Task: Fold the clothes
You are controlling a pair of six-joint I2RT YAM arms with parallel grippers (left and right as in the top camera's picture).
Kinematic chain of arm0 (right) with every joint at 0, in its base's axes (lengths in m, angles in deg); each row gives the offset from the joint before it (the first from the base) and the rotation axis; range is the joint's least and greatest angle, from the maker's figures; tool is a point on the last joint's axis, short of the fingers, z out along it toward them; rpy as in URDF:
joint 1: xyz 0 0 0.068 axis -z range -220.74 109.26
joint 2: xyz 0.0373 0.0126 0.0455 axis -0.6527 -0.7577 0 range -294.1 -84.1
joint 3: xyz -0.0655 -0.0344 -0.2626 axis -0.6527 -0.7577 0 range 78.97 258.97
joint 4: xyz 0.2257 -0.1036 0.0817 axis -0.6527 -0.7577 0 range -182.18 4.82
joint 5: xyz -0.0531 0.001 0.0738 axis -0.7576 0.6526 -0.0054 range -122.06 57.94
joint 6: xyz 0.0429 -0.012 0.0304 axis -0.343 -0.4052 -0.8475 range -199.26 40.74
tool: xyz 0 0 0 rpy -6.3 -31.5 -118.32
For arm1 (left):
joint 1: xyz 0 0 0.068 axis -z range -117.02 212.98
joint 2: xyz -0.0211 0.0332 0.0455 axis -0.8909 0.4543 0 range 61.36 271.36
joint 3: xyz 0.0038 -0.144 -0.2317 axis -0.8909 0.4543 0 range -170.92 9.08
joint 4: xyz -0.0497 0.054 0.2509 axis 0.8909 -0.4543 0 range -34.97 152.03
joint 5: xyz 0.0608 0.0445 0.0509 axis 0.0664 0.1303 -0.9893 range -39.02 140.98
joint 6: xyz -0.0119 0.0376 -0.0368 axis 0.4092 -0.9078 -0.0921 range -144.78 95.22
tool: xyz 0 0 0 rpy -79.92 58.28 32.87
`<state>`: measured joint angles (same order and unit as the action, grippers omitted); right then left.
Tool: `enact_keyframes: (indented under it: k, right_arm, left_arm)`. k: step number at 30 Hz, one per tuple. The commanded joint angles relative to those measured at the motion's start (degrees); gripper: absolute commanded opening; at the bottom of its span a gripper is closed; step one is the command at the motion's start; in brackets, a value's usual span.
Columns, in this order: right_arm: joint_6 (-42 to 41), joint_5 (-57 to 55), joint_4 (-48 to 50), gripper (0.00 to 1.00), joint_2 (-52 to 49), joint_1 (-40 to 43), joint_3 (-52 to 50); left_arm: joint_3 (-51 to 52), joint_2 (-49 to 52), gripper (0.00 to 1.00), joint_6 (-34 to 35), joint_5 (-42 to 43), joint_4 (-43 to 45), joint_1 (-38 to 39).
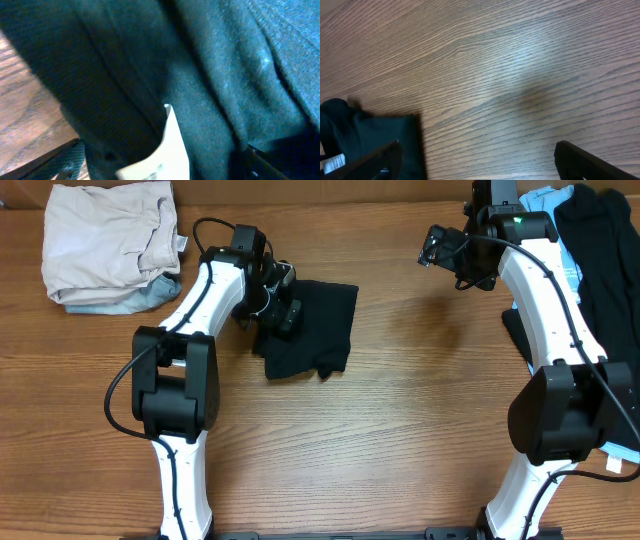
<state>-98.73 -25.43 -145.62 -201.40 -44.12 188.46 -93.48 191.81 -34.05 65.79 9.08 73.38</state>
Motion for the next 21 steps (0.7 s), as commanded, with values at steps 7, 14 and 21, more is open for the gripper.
enact_keyframes:
  k: [7,14,21]
  right_arm:
    - [-0.1,0.3,0.1,1.0,0.5,0.0,0.3]
    - [-0.1,0.5,-0.8,1.0,0.5,-0.2,0.3]
    - [-0.1,0.5,-1.4,1.0,0.5,-0.2,0.3]
  left_arm:
    - [0.1,4.1,0.22,-2.3,-1.9,0.7,-0.3]
    - [-4.5,3.9,0.04,-2.0,-1.6,-2.3,-1.6]
    - [-25.8,3.9,0.04,-1.9,-0.5,-18.1,-5.7]
